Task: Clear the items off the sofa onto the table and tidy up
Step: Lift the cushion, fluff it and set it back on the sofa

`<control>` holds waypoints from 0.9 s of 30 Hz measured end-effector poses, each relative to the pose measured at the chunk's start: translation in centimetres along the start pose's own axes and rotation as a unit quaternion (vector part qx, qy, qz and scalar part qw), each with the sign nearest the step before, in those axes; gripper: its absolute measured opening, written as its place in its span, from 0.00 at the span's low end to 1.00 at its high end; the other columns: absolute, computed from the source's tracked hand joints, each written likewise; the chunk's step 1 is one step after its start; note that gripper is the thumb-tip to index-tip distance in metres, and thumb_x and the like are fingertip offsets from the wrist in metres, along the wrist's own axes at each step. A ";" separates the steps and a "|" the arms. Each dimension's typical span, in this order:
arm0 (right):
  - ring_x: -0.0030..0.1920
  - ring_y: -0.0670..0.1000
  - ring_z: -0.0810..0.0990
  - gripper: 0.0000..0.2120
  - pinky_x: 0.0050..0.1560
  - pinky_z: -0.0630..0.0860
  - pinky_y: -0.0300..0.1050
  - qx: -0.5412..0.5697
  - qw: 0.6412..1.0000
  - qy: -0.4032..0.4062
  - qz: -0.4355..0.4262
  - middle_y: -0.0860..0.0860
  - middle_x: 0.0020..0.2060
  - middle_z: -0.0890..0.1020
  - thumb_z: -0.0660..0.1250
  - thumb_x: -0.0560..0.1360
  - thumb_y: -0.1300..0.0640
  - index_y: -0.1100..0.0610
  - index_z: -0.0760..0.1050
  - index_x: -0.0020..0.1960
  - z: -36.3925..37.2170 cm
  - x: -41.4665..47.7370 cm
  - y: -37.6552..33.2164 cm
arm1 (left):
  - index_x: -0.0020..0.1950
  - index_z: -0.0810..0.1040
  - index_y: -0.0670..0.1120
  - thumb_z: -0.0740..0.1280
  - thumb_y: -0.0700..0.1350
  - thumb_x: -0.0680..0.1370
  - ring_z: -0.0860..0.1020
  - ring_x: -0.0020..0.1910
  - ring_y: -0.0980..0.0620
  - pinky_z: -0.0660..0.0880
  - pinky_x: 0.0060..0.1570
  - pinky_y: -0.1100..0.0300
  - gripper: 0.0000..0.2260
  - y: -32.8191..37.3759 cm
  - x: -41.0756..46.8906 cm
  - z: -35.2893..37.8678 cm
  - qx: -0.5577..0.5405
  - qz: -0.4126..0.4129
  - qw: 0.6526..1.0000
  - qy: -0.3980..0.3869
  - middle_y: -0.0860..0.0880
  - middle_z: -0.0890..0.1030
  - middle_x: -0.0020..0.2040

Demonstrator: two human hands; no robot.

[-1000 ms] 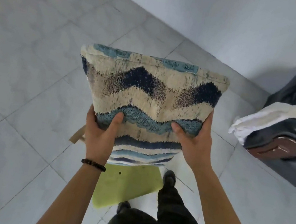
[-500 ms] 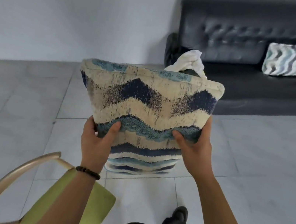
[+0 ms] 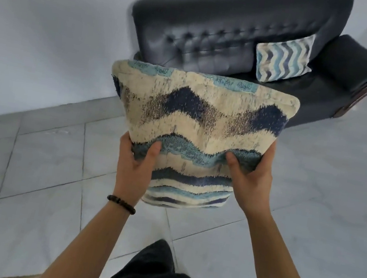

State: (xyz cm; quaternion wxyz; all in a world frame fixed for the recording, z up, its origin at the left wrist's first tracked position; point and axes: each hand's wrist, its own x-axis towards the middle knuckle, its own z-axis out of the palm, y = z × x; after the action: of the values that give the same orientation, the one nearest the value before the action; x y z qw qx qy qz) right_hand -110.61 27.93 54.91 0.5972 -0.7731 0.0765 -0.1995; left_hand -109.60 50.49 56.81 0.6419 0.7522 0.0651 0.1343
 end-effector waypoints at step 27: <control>0.54 0.29 0.74 0.35 0.47 0.70 0.22 -0.023 0.997 0.029 0.062 0.39 0.58 0.76 0.71 0.76 0.60 0.54 0.57 0.76 -2.2 57.7 16.6 | 0.66 0.68 0.44 0.66 0.41 0.79 0.76 0.54 0.65 0.75 0.55 0.67 0.16 -2.7 46.6 42.8 0.000 0.022 0.999 -0.045 0.55 0.77 0.57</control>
State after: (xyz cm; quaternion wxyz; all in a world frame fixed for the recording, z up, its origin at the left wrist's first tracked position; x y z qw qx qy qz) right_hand -57.04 0.85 52.01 0.5882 -0.7741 0.1458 -0.1832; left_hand -52.62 22.95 53.64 0.6411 0.7587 0.0195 0.1143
